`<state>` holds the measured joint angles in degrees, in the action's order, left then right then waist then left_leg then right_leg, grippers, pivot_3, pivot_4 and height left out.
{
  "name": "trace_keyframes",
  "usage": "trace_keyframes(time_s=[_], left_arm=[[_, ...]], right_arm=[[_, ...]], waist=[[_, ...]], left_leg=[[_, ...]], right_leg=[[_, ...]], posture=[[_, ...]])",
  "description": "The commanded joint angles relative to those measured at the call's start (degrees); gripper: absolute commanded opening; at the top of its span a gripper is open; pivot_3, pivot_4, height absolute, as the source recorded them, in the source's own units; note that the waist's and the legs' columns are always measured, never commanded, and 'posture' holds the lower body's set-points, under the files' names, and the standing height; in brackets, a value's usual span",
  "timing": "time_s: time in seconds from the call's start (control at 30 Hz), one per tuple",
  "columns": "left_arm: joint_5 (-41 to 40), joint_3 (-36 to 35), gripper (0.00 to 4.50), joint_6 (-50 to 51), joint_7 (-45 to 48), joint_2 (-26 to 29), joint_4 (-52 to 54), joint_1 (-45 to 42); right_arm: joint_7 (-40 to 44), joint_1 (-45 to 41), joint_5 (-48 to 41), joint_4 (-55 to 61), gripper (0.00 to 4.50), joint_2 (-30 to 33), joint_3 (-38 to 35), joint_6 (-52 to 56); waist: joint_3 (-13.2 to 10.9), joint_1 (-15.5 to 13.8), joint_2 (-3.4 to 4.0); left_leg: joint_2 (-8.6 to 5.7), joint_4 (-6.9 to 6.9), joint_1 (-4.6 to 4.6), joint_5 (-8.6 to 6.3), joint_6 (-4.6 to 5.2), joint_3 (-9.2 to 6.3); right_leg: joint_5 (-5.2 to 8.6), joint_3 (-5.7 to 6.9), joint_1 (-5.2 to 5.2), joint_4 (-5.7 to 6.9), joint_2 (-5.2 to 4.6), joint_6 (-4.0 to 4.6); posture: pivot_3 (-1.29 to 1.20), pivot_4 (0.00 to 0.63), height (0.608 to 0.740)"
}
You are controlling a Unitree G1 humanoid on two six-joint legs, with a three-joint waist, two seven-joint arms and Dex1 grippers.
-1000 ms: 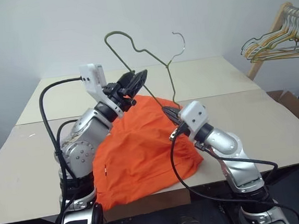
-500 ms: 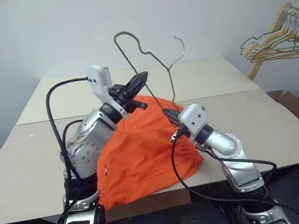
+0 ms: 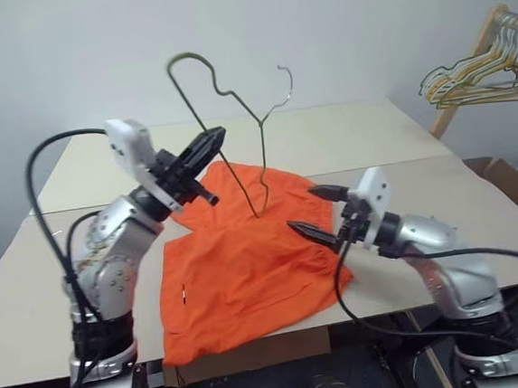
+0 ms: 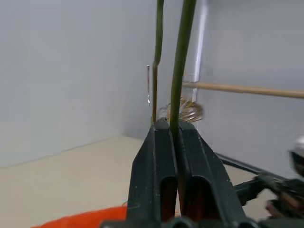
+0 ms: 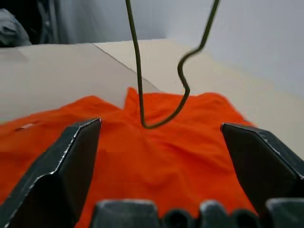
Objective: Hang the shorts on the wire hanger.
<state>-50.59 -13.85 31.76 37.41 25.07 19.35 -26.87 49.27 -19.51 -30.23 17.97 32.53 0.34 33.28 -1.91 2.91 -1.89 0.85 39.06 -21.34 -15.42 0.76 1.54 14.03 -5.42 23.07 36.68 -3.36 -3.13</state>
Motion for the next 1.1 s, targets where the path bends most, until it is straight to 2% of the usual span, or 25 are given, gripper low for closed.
trace_keyframes(time_s=[0.03, 0.17, 0.27, 0.63, 0.87, 0.97, 1.1], left_arm=[[-13.6, -6.3, 0.0, 2.6, 11.5, 3.2, 0.5, 0.2], [-20.0, -8.8, 0.0, 4.9, 16.4, 5.8, -2.4, -0.4], [-20.1, -8.3, 0.0, 4.7, 17.3, 6.0, -3.0, -0.7], [-19.9, -5.8, 0.0, 3.3, 17.3, 2.7, -2.2, -0.5], [-19.6, -5.4, 0.0, 2.5, 17.0, 1.6, -1.7, -0.1], [-19.4, -5.6, 0.0, 2.1, 16.8, 1.5, -1.6, 0.3], [-19.4, -5.5, 0.0, 2.2, 16.9, 1.5, -1.5, 1.0]], right_arm=[[7.9, -4.9, -13.8, -2.1, 4.45, 4.7, -3.7, 14.5], [13.5, -6.8, -17.4, -4.1, 4.45, 7.9, -2.7, 18.0], [14.8, -8.5, -18.6, -4.7, 4.45, 8.2, -1.8, 19.7], [11.6, -14.5, -16.8, -6.9, 4.45, 1.6, 3.0, 20.5], [13.5, -16.1, -16.5, -7.9, 4.45, 0.8, 4.8, 20.2], [13.7, -16.3, -16.5, -8.3, 3.85, 0.7, 5.4, 20.5], [12.8, -16.5, -16.3, -9.4, 2.46, -0.2, 5.1, 20.5]], waist=[[0.0, 0.3, 0.0], [0.0, 0.8, -0.01], [0.0, 0.9, -0.01], [0.0, 1.2, -0.02], [0.0, 1.1, -0.02], [0.0, 1.1, -0.02], [0.0, 1.1, -0.02]], left_leg=[[0.03, 0.0, 0.02, 0.0, 0.0, -0.02], [0.06, 0.0, 0.07, 0.0, 0.02, -0.06], [0.04, 0.0, 0.05, 0.0, 0.02, -0.06], [0.05, 0.0, -0.02, -0.01, 0.01, -0.05], [0.03, 0.01, -0.05, -0.01, 0.01, -0.06], [0.04, 0.0, -0.05, -0.01, 0.01, -0.06], [0.04, 0.0, -0.05, -0.01, 0.01, -0.06]], right_leg=[[0.01, 0.05, -0.02, 0.0, 0.02, 0.02], [0.05, 0.1, -0.09, -0.02, 0.06, 0.03], [0.06, 0.11, -0.1, -0.05, 0.04, 0.01], [0.04, 0.07, -0.02, -0.04, 0.05, 0.0], [0.03, 0.08, -0.01, -0.06, 0.02, -0.01], [0.03, 0.08, 0.0, -0.04, 0.03, 0.0], [0.03, 0.08, 0.0, -0.04, 0.03, -0.01]], posture=[[-0.04, 0.0, 0.74], [-0.05, 0.0, 0.74], [-0.05, 0.0, 0.74], [-0.07, 0.0, 0.74], [-0.06, 0.0, 0.74], [-0.06, 0.0, 0.74], [-0.06, 0.0, 0.74]])
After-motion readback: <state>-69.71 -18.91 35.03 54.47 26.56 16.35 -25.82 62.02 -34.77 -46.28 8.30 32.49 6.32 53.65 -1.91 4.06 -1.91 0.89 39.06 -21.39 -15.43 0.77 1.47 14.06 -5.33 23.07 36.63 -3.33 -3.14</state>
